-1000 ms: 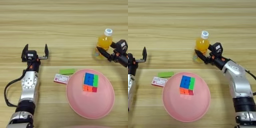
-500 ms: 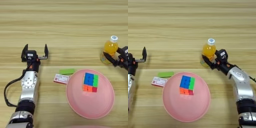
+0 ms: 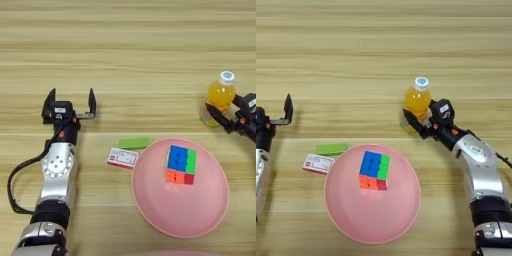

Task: Move the objects on the table

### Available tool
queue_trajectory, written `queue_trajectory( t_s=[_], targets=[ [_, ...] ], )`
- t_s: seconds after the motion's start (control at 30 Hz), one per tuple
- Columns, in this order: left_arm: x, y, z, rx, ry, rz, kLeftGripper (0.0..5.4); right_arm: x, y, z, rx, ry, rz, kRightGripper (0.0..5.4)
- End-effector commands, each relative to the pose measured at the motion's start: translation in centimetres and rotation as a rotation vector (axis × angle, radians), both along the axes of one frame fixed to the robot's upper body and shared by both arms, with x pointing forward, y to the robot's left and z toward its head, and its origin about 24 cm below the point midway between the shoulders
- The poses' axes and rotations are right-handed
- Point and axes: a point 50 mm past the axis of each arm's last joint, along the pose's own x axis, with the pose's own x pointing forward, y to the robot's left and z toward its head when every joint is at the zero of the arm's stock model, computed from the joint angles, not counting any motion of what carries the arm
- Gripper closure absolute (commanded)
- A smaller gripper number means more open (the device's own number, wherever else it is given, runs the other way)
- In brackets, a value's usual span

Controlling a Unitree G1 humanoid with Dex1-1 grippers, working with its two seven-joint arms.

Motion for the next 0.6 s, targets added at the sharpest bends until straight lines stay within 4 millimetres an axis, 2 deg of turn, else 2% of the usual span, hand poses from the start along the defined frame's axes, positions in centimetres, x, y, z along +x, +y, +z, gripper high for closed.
queue_trajectory(
  t_s=[0.03, 0.17, 0.47, 0.6],
  targets=[
    [0.1, 0.1, 0.1, 0.002, -0.006, -0.002, 0.00, -0.5, 0.6, -1.2, 0.000, 0.065, 0.034, 1.56],
    [0.1, 0.1, 0.1, 0.003, -0.006, -0.002, 0.00, -0.5, 0.8, -0.9, 0.017, 0.060, 0.044, 1.11],
    [0.1, 0.0, 0.1, 0.003, -0.006, -0.003, 0.00, -0.4, 1.2, 1.4, 0.078, 0.003, 0.068, 0.01],
    [0.2, 0.0, 0.1, 0.003, -0.006, -0.003, 0.00, -0.4, 1.1, 2.3, 0.082, -0.024, 0.062, 0.01]
  ],
)
